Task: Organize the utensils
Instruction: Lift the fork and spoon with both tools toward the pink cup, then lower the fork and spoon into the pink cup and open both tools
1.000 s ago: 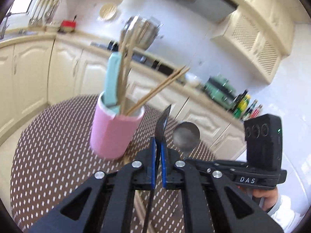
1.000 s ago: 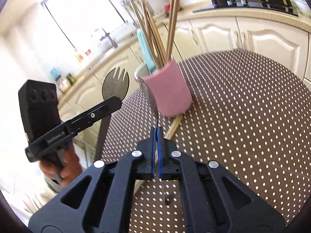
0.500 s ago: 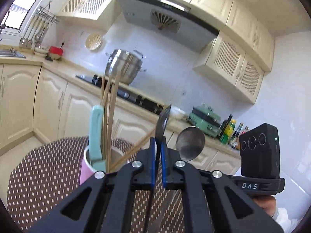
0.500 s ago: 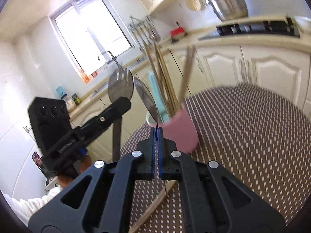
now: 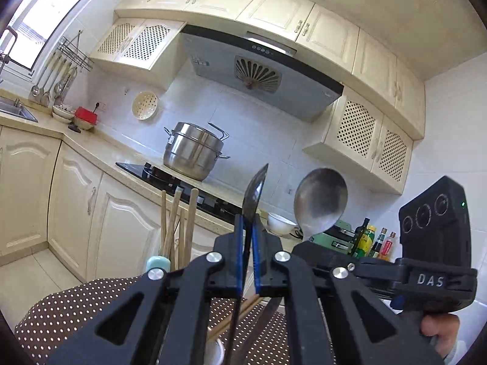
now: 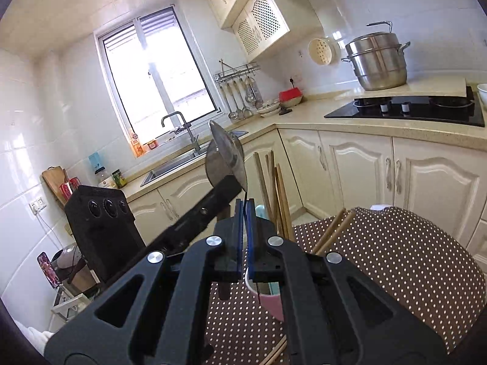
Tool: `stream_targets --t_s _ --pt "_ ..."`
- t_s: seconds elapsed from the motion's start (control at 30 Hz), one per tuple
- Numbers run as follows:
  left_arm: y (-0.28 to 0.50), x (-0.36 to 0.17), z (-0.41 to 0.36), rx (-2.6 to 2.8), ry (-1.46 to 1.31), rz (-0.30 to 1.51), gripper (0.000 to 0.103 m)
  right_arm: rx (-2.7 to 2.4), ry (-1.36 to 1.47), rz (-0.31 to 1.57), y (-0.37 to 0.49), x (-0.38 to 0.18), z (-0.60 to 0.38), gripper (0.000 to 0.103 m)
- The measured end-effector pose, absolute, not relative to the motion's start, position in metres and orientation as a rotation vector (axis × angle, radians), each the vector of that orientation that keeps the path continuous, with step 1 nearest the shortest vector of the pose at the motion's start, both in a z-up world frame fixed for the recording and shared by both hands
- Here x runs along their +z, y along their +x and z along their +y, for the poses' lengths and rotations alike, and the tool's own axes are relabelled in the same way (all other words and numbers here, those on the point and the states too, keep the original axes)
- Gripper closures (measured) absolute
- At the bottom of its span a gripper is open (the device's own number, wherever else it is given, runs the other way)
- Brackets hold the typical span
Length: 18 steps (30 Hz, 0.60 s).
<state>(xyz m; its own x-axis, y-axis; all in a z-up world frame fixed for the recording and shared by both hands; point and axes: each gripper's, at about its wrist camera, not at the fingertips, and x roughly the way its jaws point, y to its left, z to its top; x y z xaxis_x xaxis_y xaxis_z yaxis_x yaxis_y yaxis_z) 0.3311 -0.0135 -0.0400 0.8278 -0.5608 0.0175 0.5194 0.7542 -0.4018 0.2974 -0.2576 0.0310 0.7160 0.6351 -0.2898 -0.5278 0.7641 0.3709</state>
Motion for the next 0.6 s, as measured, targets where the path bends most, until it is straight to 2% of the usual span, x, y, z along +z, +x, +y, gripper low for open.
stream_targets --t_s 0.6 --pt "0.369 -0.08 -0.011 -0.539 -0.43 0.113 0.098 0.663 0.293 0.448 0.331 -0.01 -0.253 0.101"
